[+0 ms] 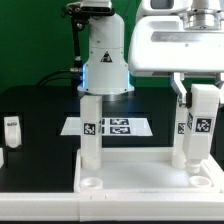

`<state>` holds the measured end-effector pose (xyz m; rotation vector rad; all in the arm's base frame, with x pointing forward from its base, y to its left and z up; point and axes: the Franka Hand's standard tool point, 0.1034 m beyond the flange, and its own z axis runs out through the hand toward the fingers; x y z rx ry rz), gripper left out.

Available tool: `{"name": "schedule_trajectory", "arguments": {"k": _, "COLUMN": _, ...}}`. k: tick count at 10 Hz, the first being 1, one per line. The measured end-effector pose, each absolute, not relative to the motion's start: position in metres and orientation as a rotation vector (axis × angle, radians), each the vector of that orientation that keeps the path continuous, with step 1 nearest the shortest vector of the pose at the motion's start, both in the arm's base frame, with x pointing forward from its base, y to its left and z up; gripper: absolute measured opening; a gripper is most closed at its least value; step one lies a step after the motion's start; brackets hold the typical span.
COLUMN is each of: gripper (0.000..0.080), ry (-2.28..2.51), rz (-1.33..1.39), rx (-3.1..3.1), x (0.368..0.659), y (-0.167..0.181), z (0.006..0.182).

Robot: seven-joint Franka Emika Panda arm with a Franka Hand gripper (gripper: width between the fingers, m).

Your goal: Assemble desk

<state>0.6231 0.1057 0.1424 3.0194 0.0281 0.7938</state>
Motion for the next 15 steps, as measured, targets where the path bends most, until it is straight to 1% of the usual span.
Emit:
{"name": "schedule_trajectory", "arguments": {"k": 1, "gripper": 0.0284, "ry": 0.030, "rz": 0.795, "rx": 3.018, "x": 0.623, "y": 0.106, "z": 0.141}}
{"name": "schedule_trajectory", "arguments": {"k": 3, "gripper": 0.0284, "ry": 0.043, "rz": 0.790, "rx": 3.010, "x": 0.622, "y": 0.107, "z": 0.129}}
{"name": "schedule_trajectory", "arguments": {"k": 5, "gripper": 0.0284, "ry": 0.051, "rz": 0.782, "rx": 3.011, "x": 0.621, "y": 0.111, "z": 0.125}}
{"name": "schedule_trajectory", "arguments": {"k": 12, "gripper": 0.0284, "ry": 0.069, "rz": 0.802, "rx": 3.008, "x": 0.623, "y": 0.119, "z": 0.124}}
{"name": "schedule_trajectory", "arguments": {"k": 15, "gripper": 0.0284, "ry": 0.077, "rz": 0.778, "rx": 3.003, "x": 0.621, "y": 0.118, "z": 0.112}}
